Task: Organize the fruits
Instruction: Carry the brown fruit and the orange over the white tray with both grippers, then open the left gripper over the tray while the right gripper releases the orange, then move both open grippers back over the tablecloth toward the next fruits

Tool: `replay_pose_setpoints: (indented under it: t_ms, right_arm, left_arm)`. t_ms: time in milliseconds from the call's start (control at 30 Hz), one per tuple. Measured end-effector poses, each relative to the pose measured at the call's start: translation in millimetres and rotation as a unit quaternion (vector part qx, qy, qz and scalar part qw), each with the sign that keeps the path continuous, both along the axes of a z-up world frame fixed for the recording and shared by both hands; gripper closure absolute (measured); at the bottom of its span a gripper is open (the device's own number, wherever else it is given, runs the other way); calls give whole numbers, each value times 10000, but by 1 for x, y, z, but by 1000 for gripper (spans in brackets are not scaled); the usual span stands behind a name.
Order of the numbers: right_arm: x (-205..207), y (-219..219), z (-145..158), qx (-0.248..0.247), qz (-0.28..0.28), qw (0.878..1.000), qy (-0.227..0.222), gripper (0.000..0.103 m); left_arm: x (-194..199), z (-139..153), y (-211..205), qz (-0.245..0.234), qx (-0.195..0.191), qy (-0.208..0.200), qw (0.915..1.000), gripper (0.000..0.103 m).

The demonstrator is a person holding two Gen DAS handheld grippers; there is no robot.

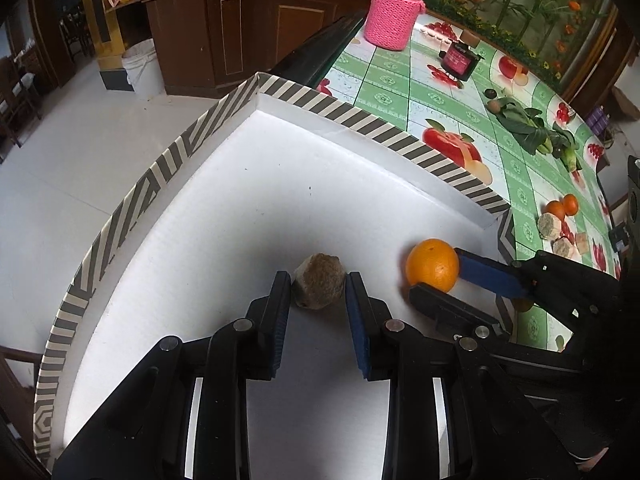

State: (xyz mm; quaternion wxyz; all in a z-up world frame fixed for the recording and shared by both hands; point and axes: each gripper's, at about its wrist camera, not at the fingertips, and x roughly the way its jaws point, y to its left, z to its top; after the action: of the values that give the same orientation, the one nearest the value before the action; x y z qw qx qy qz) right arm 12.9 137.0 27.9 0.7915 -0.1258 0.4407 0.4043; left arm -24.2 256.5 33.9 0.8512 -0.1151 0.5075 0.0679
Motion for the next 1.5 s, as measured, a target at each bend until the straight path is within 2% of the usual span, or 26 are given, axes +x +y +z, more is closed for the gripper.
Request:
replay_pose_setpoints:
  t_ms: [133, 267, 300, 367, 433, 667, 867, 1167, 1500]
  right_arm:
    - [-5, -9, 9, 107, -43, 9999, -129, 66]
    - [-11, -27, 20, 317, -193, 9992, -170, 66]
    - [-12, -31, 22, 369, -235, 9989, -186, 66]
    - [-16, -43, 29, 515, -337, 9979, -226, 66]
    - [-22, -55, 36, 663, -428, 9965, -257, 66]
    - [-37, -95, 46, 726, -788, 9931, -483, 66]
    - [-42, -145, 44, 751, -1264, 9876, -553, 66]
    - [-52, -227, 26, 515, -2061, 9758, -520, 65]
    - [-49, -270, 9, 400, -2484, 9670, -393, 65]
  left_arm:
    - [-5, 3, 2, 85, 118, -64, 9999, 76]
    - [-14, 12, -1, 183, 224, -299, 9991, 75]
    - [-15, 15, -3, 184, 267, -351, 9989, 72]
    - [-19, 20, -9, 145, 312, -483, 9982, 54]
    - [-24, 25, -16, 92, 316, -635, 9974, 46]
    - [-39, 43, -43, -1, 542, -1019, 9933, 46]
    - [-45, 52, -80, -318, 638, -1249, 9896, 46]
    - [-42, 42, -130, -804, 298, -1152, 9896, 46]
    - [-35, 27, -168, -1240, 355, -992, 9867, 47]
